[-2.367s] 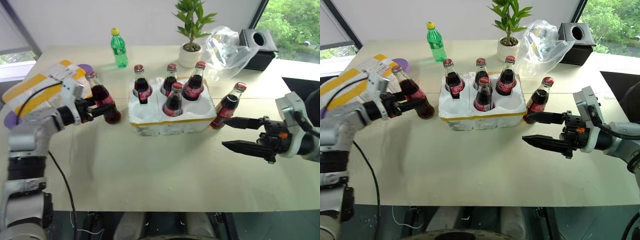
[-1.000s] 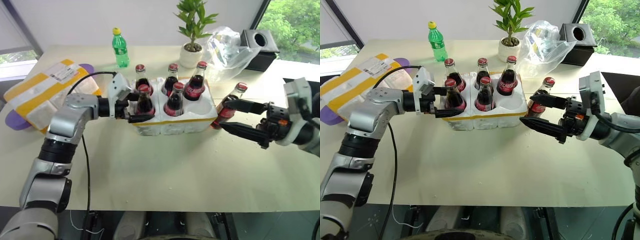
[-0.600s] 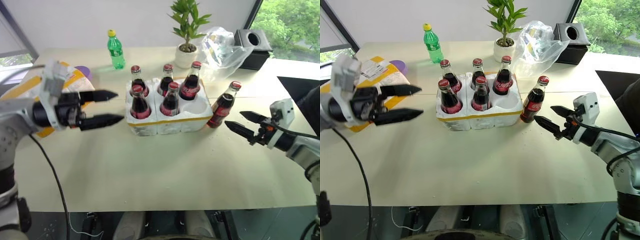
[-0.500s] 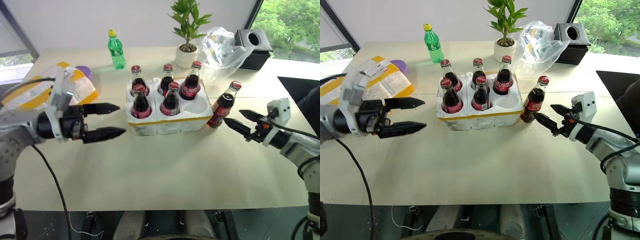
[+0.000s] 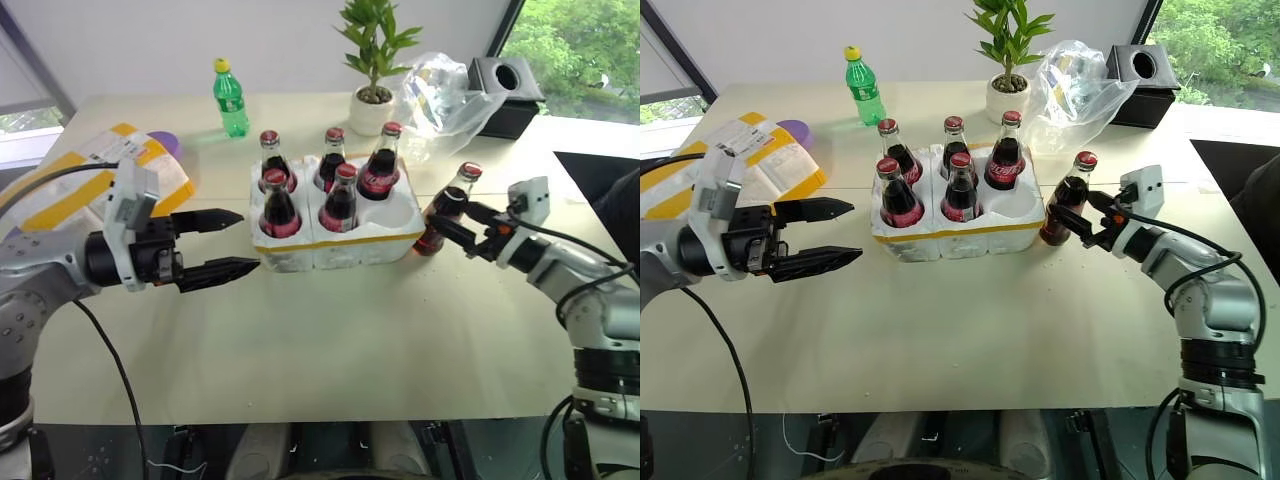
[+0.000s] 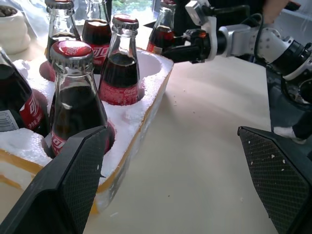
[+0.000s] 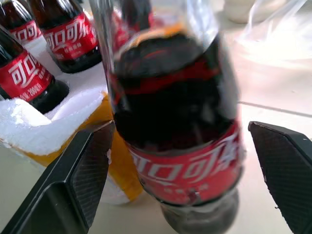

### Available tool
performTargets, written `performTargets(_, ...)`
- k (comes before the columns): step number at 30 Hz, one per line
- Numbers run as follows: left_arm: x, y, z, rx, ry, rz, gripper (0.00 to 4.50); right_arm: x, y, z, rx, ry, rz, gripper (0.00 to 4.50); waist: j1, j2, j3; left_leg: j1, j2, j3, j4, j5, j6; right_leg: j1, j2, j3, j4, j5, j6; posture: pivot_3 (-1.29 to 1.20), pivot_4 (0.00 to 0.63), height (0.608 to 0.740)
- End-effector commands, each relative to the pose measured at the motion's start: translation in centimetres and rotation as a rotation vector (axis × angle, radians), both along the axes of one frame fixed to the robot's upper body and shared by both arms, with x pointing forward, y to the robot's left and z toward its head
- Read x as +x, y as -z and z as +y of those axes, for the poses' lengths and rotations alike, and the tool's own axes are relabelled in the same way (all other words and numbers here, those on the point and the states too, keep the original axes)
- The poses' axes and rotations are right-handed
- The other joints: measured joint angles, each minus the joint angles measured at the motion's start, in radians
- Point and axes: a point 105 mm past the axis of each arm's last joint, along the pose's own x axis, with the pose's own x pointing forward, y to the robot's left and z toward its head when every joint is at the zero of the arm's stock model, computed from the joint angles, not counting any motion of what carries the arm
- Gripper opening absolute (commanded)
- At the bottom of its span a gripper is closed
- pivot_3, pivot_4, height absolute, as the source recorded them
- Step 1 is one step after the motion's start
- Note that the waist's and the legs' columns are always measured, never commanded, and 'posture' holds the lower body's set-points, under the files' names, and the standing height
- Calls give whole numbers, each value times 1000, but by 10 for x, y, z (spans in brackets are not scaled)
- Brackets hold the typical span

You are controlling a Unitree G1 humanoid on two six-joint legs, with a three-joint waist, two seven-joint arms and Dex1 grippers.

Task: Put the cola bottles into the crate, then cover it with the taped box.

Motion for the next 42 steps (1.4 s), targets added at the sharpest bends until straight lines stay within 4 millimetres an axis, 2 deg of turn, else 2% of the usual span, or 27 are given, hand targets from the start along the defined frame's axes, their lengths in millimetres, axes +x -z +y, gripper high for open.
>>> performTargets(1, -4, -10, -4, 2, 21, -58, 4455, 3, -10, 6, -4, -24, -50, 4500, 0, 0, 0, 0, 0, 0, 0, 0, 0, 0, 0, 0, 0, 0, 0, 0, 150, 740)
performTargets(2, -4, -10, -4, 3, 19, -60, 4455, 4, -11, 7, 3, -24, -52, 4500, -1, 0, 0, 0, 0, 0, 0, 0, 0, 0, 0, 0, 0, 0, 0, 0, 150, 740)
performTargets(3, -3, -11, -4, 3, 18, -61, 4500, 4, -12, 7, 12, -23, -60, 3976, -2, 0, 0, 0, 0, 0, 0, 0, 0, 0, 0, 0, 0, 0, 0, 0, 150, 740)
performTargets(6, -3, -11, -4, 0, 16, -61, 4500, 0, -16, 11, 2, -49, -87, 2852, -3, 0, 0, 0, 0, 0, 0, 0, 0, 0, 0, 0, 0, 0, 0, 0, 150, 740)
performTargets(9, -2, -11, -3, -1, 14, -61, 4500, -6, -21, 16, -8, -77, -115, 2844, -3, 0, 0, 0, 0, 0, -1, 0, 0, -1, 0, 0, 0, 0, 0, 0, 150, 740)
performTargets(13, -1, -10, -2, -4, 13, -55, 4500, -15, -40, 21, 7, -114, -190, 2844, -4, 1, 1, 0, 0, 0, -1, 0, 0, -1, 0, 0, 0, 0, 0, 0, 150, 740)
performTargets(18, 0, -9, -1, -7, 9, -55, 4500, -20, -97, 33, 81, -146, -378, 2844, -20, 5, 3, -1, 0, 0, -2, 0, -1, -2, 1, 0, 1, 0, 0, 0, 150, 740)
performTargets(22, -1, -8, -2, -11, 7, -56, 4500, -26, -135, 51, 139, -205, -490, 2844, -30, 5, 3, -1, 1, 0, -3, 0, -1, -3, 1, 1, 1, 0, 0, 0, 150, 740)
performTargets(24, -2, -9, -1, -13, 1, -59, 4500, -31, -146, 61, 161, -252, -506, 2844, -30, 5, 3, -1, 1, 0, -4, 1, -2, -4, 2, 1, 1, 0, 0, 0, 150, 740)
performTargets(26, -2, -9, 0, -15, -6, -62, 4500, -37, -147, 71, 170, -313, -487, 2844, -24, 5, 3, -1, 1, 0, -5, 1, -2, -4, 2, 1, 1, 0, 0, 0, 150, 740)
performTargets(30, -3, -9, 1, -21, -20, -65, 4500, -45, -134, 85, 117, -399, -435, 2844, -17, 4, 3, -1, 0, -1, -4, 1, -2, -3, 0, 1, 0, 0, 0, 0, 150, 740)
performTargets(37, -4, -9, 5, -22, -47, -75, 4500, -24, -103, 80, 35, -330, -334, 2844, -21, 4, 3, -1, 0, 0, -2, 0, -1, -3, 0, 1, 0, 0, 0, 0, 150, 740)
performTargets(42, -6, -9, 6, -23, -57, -77, 4500, -17, -83, 81, 10, -338, -267, 2844, -23, 4, 3, -1, 0, 0, -3, 1, -1, -4, 0, 1, 0, 0, 0, 0, 150, 740)
